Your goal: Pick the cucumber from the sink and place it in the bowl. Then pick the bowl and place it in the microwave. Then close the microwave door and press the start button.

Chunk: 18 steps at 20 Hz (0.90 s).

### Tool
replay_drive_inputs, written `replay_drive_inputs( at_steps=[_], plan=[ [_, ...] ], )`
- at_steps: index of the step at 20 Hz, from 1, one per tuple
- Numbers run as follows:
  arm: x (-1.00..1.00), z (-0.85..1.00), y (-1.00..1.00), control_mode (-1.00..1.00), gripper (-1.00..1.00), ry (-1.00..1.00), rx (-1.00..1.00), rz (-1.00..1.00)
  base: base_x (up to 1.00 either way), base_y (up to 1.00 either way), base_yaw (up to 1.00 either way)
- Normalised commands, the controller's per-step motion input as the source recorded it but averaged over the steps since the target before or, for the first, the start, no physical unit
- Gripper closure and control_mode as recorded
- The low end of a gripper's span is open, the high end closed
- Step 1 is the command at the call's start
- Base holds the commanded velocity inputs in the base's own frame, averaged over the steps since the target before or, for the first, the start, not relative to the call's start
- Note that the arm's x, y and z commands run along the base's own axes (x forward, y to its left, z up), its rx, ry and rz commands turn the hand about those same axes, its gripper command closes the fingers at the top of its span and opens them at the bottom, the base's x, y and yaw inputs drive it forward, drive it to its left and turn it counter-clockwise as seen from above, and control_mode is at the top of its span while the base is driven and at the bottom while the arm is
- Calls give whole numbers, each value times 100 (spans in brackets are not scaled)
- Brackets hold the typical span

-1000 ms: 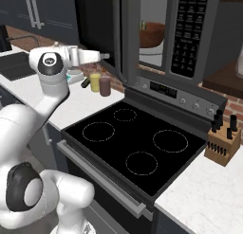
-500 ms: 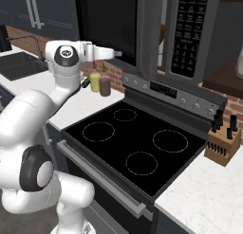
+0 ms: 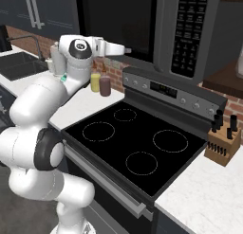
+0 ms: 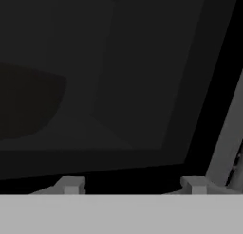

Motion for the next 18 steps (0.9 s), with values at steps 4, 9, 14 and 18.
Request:
replay_drive_inputs(
  at_steps=[4,9,14,18],
  plan=[
    [54,0,-28,-100,-100,-3,6,0,0,0,0],
    [55,-3,-29,-100,-100,-7,6,1,0,0,0],
    [2,-7,-9,-100,-100,-15,2,1,0,0,0],
    [-72,6,1,-100,-100,-5,1,0,0,0,0]
  ],
)
